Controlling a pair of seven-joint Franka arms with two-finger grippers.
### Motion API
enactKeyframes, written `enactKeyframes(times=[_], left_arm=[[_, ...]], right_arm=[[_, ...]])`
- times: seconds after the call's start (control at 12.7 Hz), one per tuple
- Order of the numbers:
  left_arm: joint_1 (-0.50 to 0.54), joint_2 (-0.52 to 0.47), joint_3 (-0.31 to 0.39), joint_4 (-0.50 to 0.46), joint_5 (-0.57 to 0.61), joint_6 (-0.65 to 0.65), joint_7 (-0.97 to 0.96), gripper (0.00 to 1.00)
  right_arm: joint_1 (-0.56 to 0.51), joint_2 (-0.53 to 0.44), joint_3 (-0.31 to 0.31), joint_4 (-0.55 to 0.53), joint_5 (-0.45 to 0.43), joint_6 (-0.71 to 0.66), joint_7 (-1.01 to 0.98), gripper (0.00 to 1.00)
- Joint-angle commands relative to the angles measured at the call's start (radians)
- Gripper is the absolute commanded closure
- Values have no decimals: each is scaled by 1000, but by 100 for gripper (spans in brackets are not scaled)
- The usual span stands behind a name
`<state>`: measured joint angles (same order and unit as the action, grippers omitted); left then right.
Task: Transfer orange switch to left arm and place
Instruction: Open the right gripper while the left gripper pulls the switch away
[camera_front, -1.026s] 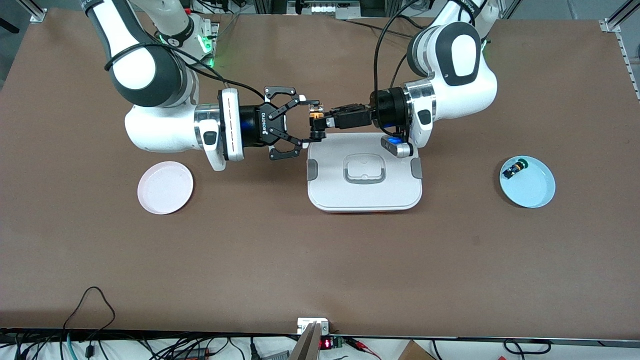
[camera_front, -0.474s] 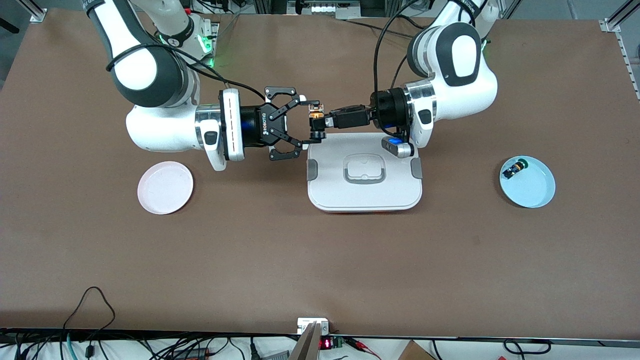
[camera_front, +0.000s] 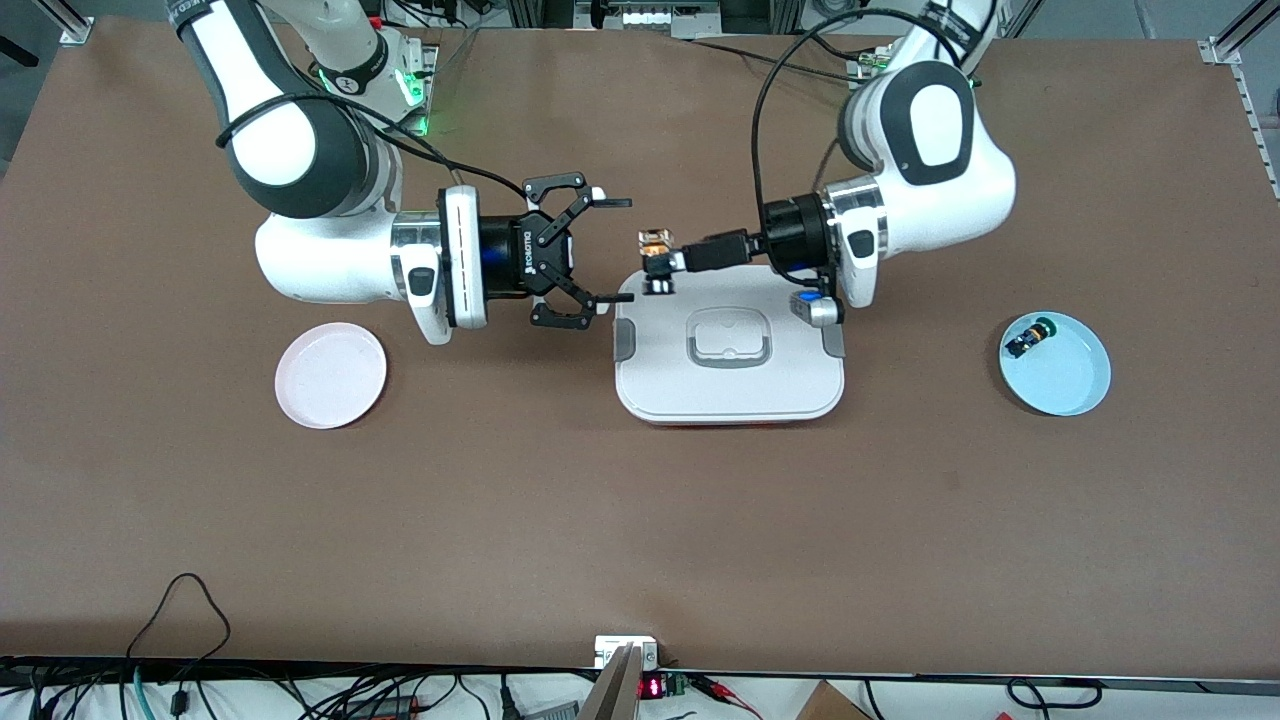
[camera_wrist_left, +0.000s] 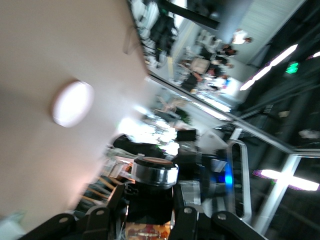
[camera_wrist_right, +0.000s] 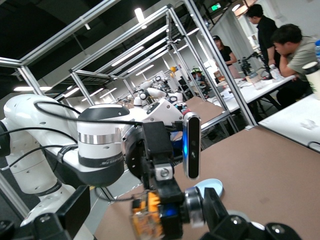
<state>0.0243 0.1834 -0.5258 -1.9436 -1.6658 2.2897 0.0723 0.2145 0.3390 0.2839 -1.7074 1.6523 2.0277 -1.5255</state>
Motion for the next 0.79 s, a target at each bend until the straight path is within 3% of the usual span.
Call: enactKeyframes(times=[0.0, 0.32, 0.55, 0.71], left_arm=[[133, -12, 3, -40, 233, -151, -18, 100], [241, -6, 144, -25, 818, -369, -69, 100], [368, 50, 156, 5, 1308, -421, -63, 100], [442, 106, 162, 6, 1527, -421, -66, 100]], right_arm=[[-58, -48, 1, -83, 6, -1, 15, 0], [-202, -66, 0, -152, -161, -128, 54, 0], [-247, -101, 0, -140, -319, -173, 374, 0], [-257, -120, -6, -138, -453, -179, 598, 0]])
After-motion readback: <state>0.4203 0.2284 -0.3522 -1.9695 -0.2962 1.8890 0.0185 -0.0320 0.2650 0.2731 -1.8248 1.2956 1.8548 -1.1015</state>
